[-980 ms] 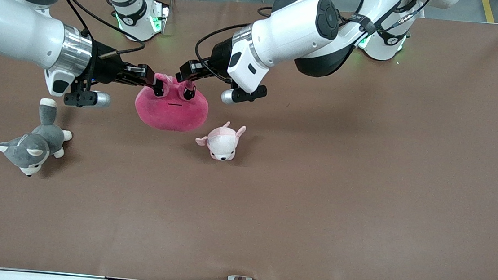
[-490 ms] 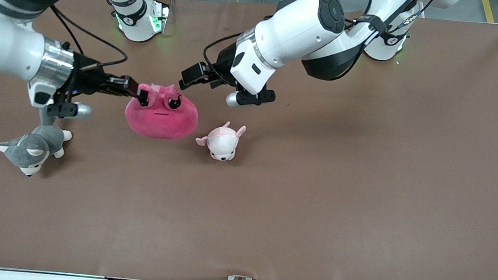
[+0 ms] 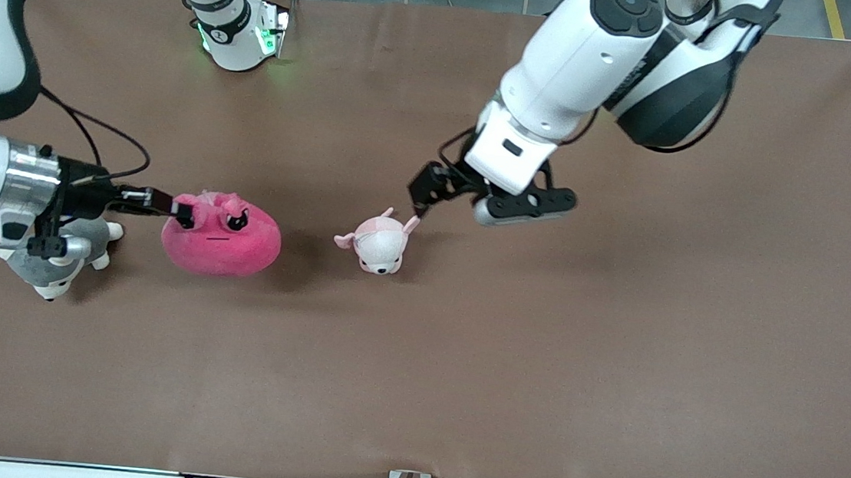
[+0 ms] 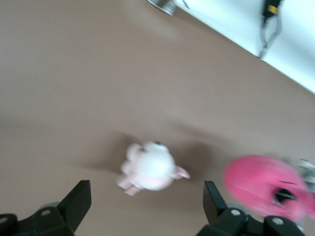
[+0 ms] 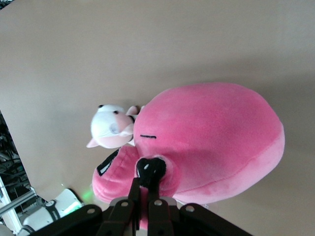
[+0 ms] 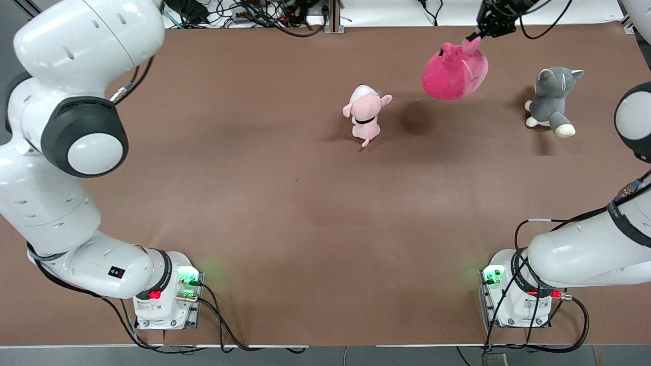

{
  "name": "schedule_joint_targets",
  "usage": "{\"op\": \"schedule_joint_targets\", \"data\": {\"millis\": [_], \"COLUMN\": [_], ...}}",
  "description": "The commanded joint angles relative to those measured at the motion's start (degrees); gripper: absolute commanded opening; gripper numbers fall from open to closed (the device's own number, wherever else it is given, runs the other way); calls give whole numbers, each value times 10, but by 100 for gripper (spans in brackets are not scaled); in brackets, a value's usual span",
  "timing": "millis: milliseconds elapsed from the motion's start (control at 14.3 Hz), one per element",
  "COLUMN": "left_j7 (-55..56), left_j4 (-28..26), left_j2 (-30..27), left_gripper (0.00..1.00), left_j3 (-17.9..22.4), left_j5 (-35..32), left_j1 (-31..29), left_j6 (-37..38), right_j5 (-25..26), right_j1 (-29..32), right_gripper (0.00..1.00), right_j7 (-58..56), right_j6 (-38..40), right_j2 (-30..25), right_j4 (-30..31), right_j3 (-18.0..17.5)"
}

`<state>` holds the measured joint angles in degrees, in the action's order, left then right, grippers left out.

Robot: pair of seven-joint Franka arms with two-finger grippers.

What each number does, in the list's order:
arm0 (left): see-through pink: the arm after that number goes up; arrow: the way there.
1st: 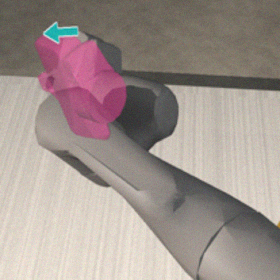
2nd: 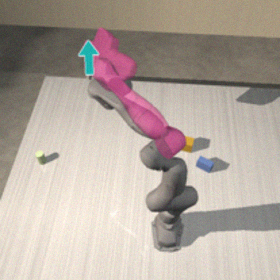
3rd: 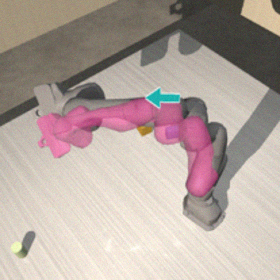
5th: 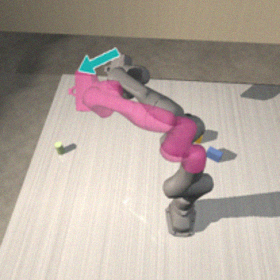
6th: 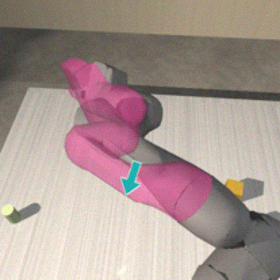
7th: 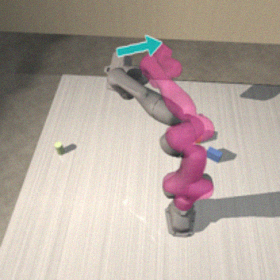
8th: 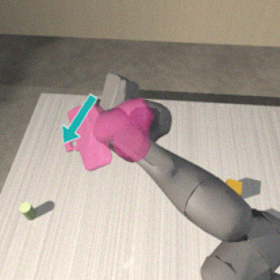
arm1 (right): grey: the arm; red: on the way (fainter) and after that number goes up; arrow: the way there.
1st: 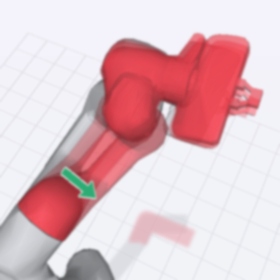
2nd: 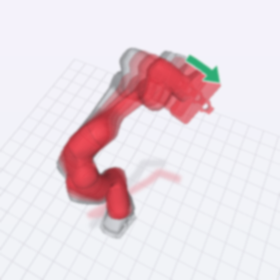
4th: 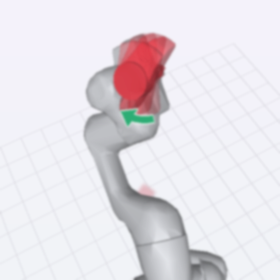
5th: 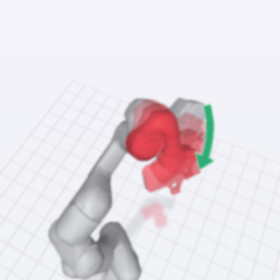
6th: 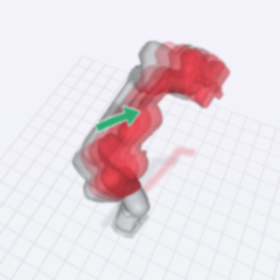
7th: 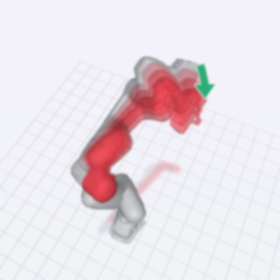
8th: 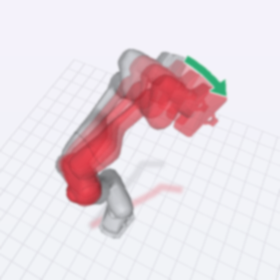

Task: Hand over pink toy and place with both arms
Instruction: 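Open the left gripper and carry the pink plush away with the right gripper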

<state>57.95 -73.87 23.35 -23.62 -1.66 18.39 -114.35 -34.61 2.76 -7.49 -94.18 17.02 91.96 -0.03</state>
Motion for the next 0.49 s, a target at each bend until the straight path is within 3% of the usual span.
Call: {"op": "schedule_joint_targets", "data": {"millis": [0,210,420], "left_j7": [-86,-190,-298], "left_j4": [-9,-8,-8], "left_j2": [-21,-56,-86], "left_gripper": [100,100,100], "left_j3": [0,0,-5], "left_j5": [-48,-97,-92], "left_j1": [-43,-84,-145], "left_j6": [63,112,198], "right_j5": [-6,-8,-11], "right_j1": [40,59,63], "right_gripper": [0,0,0], "right_j7": [-70,-111,-118], "right_j6": [6,5,4], "right_j2": [38,70,86], "right_j4": [-16,-16,-16], "right_j3": [-10,-10,-10]}}
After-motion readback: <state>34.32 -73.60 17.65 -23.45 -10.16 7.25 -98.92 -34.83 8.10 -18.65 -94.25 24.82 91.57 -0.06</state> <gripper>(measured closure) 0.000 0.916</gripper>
